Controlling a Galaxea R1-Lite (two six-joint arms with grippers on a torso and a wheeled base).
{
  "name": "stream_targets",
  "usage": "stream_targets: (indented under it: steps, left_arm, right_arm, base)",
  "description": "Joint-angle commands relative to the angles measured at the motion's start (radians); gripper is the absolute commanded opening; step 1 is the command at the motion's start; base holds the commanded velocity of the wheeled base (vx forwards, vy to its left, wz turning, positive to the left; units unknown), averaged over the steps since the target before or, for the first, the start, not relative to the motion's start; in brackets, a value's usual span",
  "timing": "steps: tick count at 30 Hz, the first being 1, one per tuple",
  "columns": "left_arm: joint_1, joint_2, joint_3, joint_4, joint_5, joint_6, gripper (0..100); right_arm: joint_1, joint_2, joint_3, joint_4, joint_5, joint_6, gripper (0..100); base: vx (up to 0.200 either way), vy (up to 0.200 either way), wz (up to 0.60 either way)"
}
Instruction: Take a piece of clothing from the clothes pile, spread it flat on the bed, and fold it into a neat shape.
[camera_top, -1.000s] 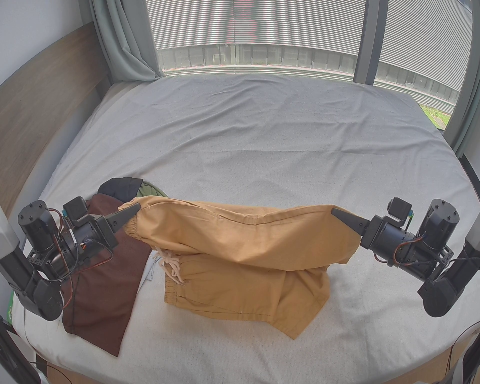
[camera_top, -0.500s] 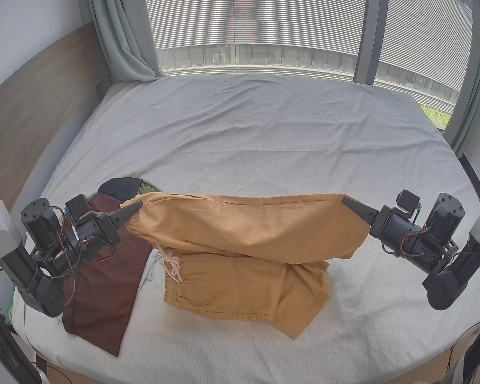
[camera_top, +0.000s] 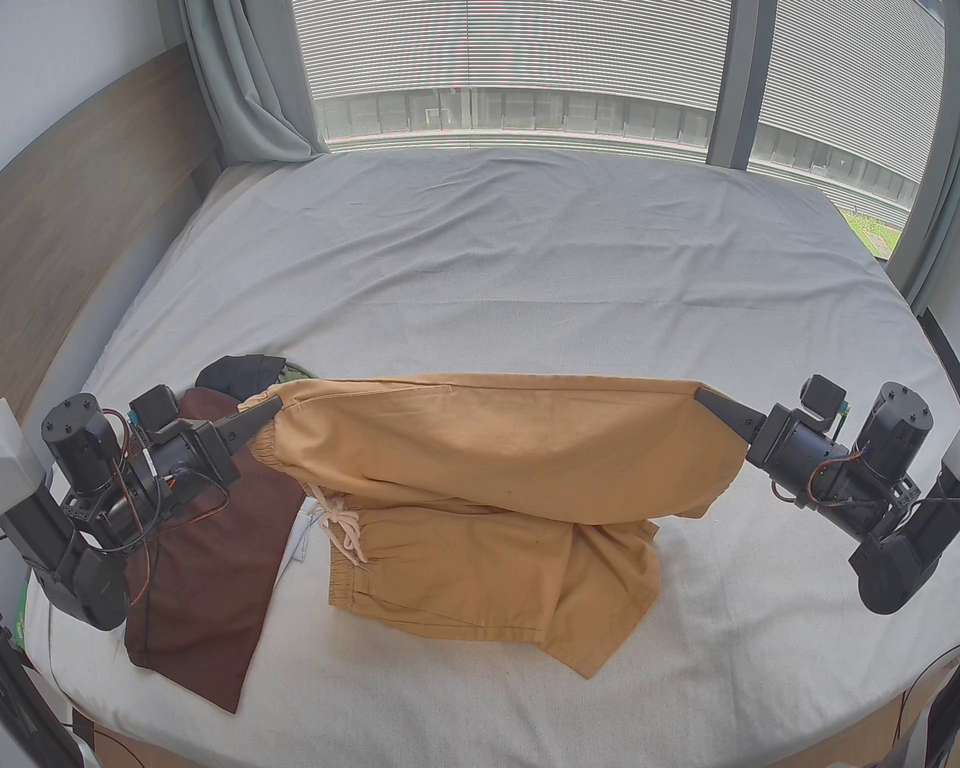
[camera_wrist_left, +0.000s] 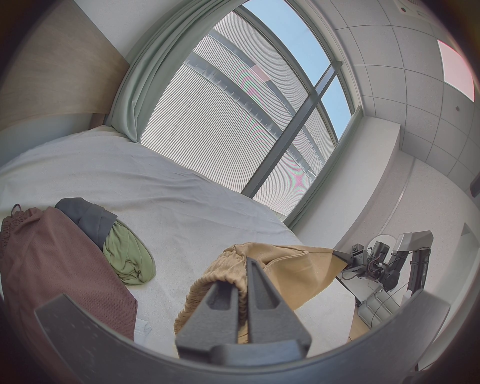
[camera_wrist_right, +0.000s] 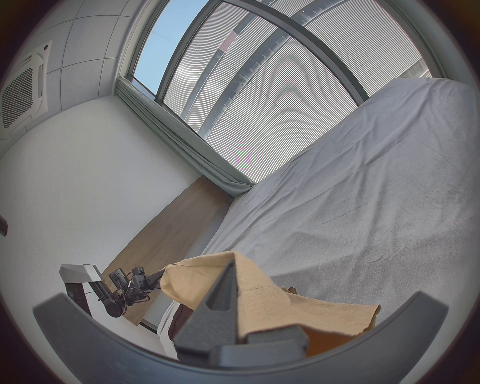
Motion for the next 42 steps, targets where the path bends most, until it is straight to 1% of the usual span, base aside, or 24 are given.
stream_targets:
  steps: [1,20,42]
  left_arm:
    - [0.001,0.002,-0.001,0.0,-0.001,0.0,0]
    - [0.012,0.008,-0.014,0.0,0.004,-0.002,0]
    - [0.013,0.014,-0.018,0.0,0.005,0.0,0]
  right_arm:
    - [-0.011,0.0,-0.001,-0.001,0.0,-0.001,0]
    - [-0.056,0.009,-0.004,-0.001,0.004,-0.006,0]
    - [-0.071,0.006,-0.009,-0.001,0.004,-0.007,0]
  base:
    - [0.0,0.0,0.0]
    - [0.0,0.0,0.0]
    - [0.0,0.0,0.0]
